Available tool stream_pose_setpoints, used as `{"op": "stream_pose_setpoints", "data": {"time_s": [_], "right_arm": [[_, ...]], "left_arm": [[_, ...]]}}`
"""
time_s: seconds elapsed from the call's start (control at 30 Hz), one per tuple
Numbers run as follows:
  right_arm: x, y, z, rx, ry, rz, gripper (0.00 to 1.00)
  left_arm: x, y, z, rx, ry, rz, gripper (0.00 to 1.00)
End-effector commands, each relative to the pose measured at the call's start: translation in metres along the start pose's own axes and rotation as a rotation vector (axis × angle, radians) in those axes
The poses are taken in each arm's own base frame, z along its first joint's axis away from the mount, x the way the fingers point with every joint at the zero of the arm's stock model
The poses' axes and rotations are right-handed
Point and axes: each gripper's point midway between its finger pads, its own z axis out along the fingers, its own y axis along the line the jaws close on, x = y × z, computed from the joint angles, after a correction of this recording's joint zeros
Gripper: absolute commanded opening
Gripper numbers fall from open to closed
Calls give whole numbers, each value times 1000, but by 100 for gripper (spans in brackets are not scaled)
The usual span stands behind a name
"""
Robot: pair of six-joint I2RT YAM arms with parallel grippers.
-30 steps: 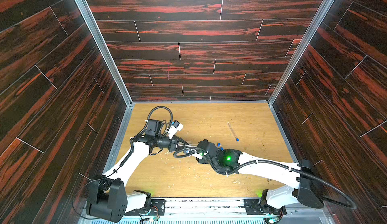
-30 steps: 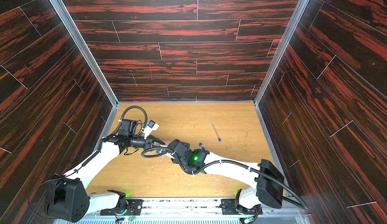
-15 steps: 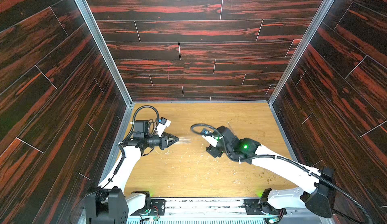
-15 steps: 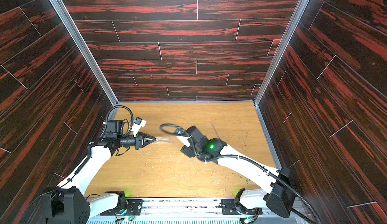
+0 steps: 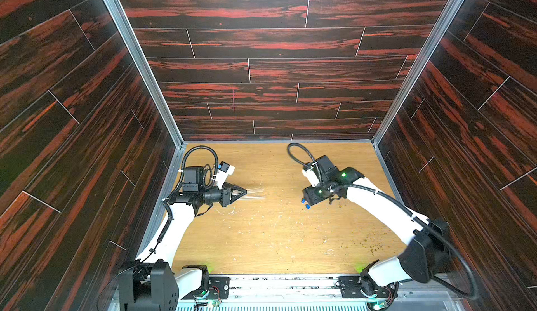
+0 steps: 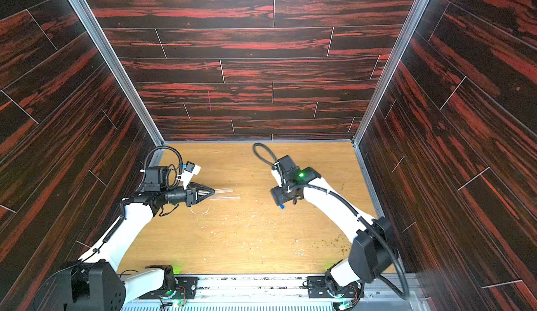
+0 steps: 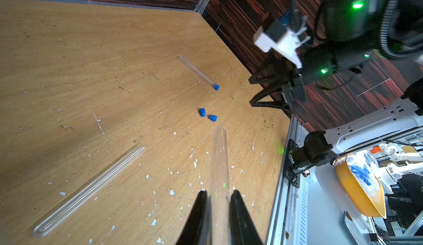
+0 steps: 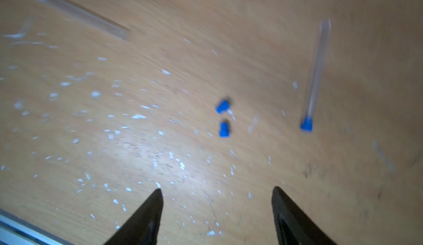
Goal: Insert stoppers into test tubes
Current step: Pick up the test tube at the center of the board, then pick up the stopper from the center of the board.
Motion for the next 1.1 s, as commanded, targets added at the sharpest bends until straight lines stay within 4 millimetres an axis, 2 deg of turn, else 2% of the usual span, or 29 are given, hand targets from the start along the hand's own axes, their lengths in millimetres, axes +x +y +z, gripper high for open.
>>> {"op": "stream_pose_setpoints", "data": {"time_s": [0.0,0.2,0.3,0.73,0.93,1.07], "right_arm": [[19,3,12,-29,105,64,75],[34,-3,40,-22,227,111,72],[34,3,52,-48,266,115,68],[39,4,102,-34,384,126,52],[40,5,124,-43,402,115,49],[46,-3,134,-8,425,107,48]], "left_arm": [[-2,-6,-3,21,-17,26,1],[-4,-5,-2,23,-15,18,1],[-6,-4,-2,24,-24,15,1],[-4,-5,0,26,-22,18,1],[-4,-5,-1,25,-21,19,1],[-3,-5,-1,22,-12,17,1]]}}
